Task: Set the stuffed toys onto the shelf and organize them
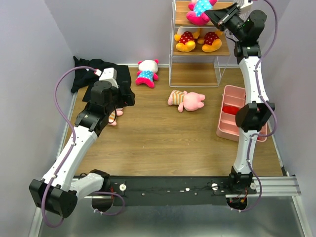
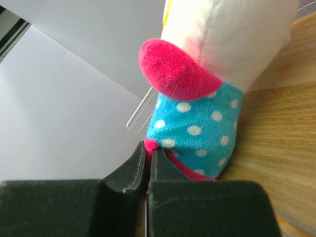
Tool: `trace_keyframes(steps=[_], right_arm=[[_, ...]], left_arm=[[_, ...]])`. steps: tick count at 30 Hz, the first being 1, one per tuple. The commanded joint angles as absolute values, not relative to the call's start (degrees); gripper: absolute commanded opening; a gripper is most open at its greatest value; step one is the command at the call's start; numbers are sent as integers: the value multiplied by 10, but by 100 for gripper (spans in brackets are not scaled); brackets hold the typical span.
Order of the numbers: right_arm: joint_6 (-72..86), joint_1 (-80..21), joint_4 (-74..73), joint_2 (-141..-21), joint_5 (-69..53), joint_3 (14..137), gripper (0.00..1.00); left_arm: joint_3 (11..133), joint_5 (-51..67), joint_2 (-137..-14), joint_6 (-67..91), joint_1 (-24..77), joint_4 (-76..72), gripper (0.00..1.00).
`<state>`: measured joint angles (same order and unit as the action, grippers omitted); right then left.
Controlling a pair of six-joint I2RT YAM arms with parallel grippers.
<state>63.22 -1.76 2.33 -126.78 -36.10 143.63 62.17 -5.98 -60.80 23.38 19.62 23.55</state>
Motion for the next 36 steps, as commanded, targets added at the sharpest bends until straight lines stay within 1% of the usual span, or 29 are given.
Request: trace_keyframes(steps=[1,6,10,13,16,17,18,20,25,27,29,32,36], right_arm=[[664,-14,86,-1306,-410,1478,7],[673,-16,110,-1312,-422,1471,8],[705,-17,124,-1343,-433,1491,8],[706,-19,130,-1348,-431,1487,9],[700,-23,130,-1349,-434,1487,16],[700,-25,129,-1348,-433,1487,32],[700,-26,126,-1349,-429,1487,41],[689,-26,118,-1346,-422,1486,53],[669,-26,90,-1327,-390,1474,59],[664,-27,74,-1313,-378,1470,65],[650,-25,63,-1298,-371,1452,69],[637,-25,62,-1260,-360,1406,69],[604,-26,8,-1227,-323,1401,68]], left_arm=[[627,-45,-618,230,198,231,99],[628,-39,-623,230,198,235,99],[629,-30,-623,235,198,234,99],[628,-26,-625,236,198,234,99],[630,-21,-626,237,198,234,99],[630,-17,-626,238,198,234,99],[630,-15,-626,238,198,233,99],[629,-12,-625,239,198,232,99],[628,-18,-620,237,198,231,99],[628,-22,-620,236,198,233,99],[628,-24,-619,235,198,233,99],[627,-29,-617,234,198,232,99],[623,-34,-617,233,198,230,99]])
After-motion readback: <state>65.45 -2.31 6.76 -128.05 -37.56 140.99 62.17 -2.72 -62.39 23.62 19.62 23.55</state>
